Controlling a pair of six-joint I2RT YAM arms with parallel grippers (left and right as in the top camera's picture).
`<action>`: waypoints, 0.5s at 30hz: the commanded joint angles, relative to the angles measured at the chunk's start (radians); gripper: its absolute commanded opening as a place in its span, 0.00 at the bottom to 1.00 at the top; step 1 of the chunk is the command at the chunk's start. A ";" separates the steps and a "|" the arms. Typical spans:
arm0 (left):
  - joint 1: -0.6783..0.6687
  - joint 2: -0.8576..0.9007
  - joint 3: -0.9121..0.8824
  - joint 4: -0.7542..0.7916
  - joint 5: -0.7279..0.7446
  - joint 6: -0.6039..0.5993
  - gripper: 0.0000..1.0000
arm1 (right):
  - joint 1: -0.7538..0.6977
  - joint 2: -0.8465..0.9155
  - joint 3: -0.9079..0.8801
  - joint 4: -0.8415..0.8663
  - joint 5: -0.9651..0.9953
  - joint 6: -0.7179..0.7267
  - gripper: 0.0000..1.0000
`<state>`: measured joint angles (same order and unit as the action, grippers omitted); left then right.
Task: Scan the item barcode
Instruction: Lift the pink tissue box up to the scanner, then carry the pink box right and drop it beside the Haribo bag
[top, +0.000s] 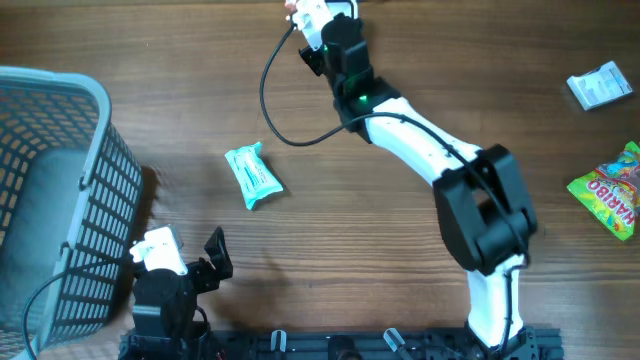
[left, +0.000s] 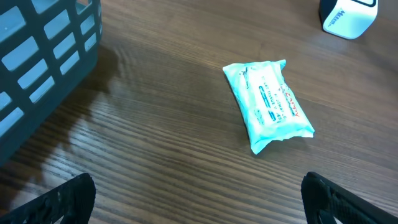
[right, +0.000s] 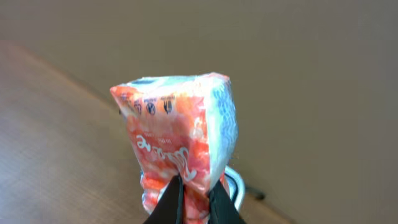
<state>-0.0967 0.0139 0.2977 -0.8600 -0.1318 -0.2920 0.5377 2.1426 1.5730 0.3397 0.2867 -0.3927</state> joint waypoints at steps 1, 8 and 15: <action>-0.004 -0.007 -0.004 0.002 0.008 -0.008 1.00 | -0.023 0.073 0.011 0.121 0.137 -0.054 0.05; -0.004 -0.007 -0.004 0.002 0.008 -0.008 1.00 | -0.073 0.196 0.069 0.176 0.132 -0.224 0.04; -0.004 -0.007 -0.004 0.002 0.008 -0.008 1.00 | -0.073 0.280 0.150 0.172 0.128 -0.490 0.05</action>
<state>-0.0967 0.0139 0.2977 -0.8608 -0.1318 -0.2920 0.4618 2.3722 1.6920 0.5068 0.4019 -0.7414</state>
